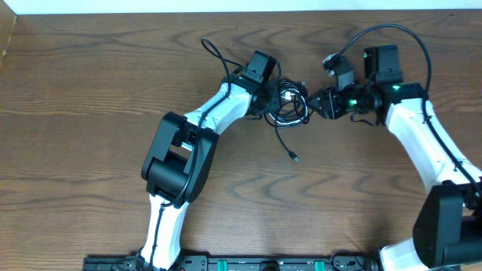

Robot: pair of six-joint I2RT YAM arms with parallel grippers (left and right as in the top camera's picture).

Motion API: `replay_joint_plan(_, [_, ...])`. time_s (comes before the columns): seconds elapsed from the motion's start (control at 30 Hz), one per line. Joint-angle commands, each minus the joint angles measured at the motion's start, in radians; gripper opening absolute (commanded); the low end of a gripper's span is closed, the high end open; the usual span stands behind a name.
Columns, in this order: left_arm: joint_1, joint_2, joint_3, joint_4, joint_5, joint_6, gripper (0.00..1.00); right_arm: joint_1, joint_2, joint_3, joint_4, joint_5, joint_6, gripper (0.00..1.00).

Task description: Untangle cables

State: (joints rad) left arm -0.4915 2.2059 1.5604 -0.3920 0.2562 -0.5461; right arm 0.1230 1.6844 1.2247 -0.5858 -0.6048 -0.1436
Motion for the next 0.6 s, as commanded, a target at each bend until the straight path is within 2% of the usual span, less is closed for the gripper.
replay_joint_plan(0.0, [0.015,0.037,-0.008,-0.022,-0.056,-0.002,0.32,0.078,0.056,-0.002,-0.011,0.136,-0.064,0.46])
replay_joint_plan(0.17, [0.015,0.037,-0.008,-0.025,-0.056,-0.001,0.32,0.134,0.136,-0.002,0.009,0.256,-0.082,0.47])
replay_joint_plan(0.23, [0.015,0.037,-0.008,-0.025,-0.056,-0.002,0.32,0.14,0.171,-0.002,0.033,0.284,-0.082,0.42])
replay_joint_plan(0.3, [0.015,0.037,-0.008,-0.025,-0.056,-0.001,0.32,0.14,0.212,-0.002,0.066,0.323,-0.083,0.42])
replay_joint_plan(0.57, [0.015,0.037,-0.008,-0.025,-0.056,-0.002,0.32,0.141,0.304,-0.002,0.108,0.306,-0.104,0.44])
